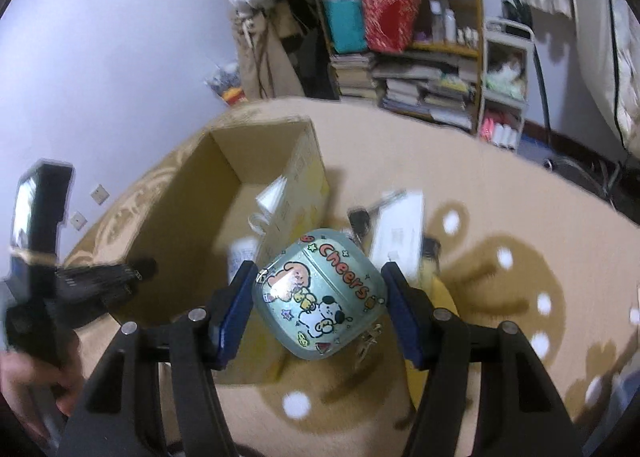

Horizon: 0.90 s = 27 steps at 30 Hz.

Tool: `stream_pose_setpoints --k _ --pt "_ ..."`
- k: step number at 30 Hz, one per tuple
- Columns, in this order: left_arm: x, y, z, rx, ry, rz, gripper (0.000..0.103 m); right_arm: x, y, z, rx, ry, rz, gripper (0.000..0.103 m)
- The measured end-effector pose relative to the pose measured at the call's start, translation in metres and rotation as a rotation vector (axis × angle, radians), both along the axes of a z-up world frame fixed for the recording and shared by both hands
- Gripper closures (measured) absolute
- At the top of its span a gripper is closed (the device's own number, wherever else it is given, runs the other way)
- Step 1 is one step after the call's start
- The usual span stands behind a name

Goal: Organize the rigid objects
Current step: 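Carry the green tin into the box and open the right tool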

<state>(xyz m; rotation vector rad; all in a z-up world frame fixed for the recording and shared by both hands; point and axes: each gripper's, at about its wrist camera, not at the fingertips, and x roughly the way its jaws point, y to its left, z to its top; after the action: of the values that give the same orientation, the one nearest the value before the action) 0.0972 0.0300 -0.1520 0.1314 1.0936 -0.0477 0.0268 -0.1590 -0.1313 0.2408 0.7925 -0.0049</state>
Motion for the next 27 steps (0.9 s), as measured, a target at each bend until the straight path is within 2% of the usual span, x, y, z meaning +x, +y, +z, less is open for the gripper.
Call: stream_pose_setpoints --k 11,19,27 --pt "0.0 0.0 -0.001 -0.003 0.001 0.001 0.088 0.04 0.035 0.042 0.052 -0.097 0.097 0.036" --pt "0.001 0.0 -0.001 -0.006 0.001 0.001 0.088 0.049 0.053 0.04 0.146 -0.113 0.126 0.036" --pt "0.001 0.001 -0.001 -0.016 0.004 0.005 0.088 0.055 0.065 0.065 0.118 -0.169 0.159 0.036"
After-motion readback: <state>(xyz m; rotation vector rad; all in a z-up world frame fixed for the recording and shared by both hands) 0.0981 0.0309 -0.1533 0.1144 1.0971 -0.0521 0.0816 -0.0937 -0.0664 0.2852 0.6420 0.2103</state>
